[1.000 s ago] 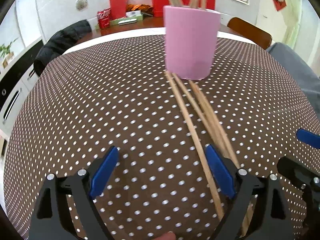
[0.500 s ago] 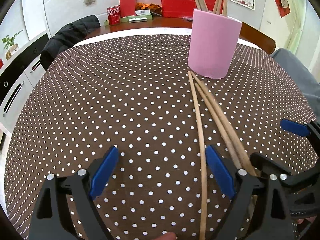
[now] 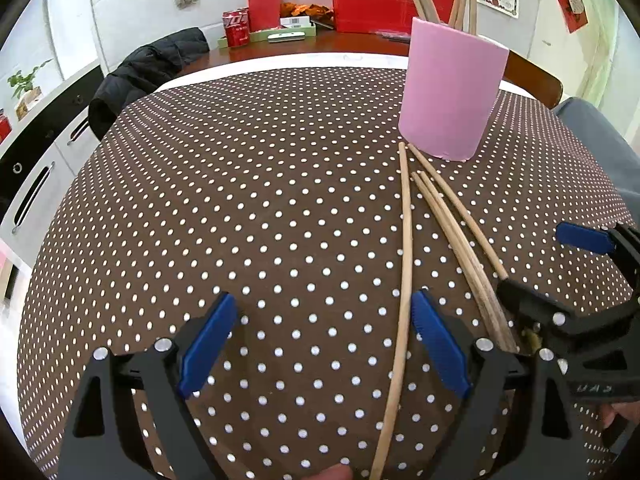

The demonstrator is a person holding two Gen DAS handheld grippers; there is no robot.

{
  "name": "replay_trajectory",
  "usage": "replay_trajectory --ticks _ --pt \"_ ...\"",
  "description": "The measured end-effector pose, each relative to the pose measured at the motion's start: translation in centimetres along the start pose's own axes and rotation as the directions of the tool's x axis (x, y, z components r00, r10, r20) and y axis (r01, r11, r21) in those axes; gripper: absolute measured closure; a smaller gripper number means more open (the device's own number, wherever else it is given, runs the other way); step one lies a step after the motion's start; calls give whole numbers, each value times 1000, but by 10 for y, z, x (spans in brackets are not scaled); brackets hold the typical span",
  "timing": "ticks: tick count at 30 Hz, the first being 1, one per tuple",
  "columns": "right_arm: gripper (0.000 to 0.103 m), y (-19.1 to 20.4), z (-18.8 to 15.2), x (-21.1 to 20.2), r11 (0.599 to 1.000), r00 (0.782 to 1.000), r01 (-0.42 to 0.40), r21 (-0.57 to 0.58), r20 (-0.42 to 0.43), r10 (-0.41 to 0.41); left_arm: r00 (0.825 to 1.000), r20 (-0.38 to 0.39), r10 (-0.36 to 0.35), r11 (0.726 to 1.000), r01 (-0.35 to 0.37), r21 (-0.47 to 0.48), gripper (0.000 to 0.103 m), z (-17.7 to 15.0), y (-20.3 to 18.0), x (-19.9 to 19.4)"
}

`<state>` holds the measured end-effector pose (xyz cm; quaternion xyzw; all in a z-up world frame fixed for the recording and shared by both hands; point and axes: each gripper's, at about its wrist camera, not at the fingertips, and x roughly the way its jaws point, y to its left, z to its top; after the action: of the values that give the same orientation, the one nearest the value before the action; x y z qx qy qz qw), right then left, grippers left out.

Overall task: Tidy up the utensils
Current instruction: 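Move both tools back to the pile and grasp one chopstick each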

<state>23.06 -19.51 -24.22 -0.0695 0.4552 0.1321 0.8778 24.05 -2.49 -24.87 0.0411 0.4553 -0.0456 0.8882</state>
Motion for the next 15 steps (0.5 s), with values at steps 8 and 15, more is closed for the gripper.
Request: replay_trajectory --ticks 8,15 --pt "51 -11 25 9 998 998 -54 -23 7 54 1000 -24 10 986 -6 164 15 34 -16 18" --pt "97 4 35 12 993 998 -66 -99 -1 66 992 -47 -116 977 122 175 89 41 -17 17"
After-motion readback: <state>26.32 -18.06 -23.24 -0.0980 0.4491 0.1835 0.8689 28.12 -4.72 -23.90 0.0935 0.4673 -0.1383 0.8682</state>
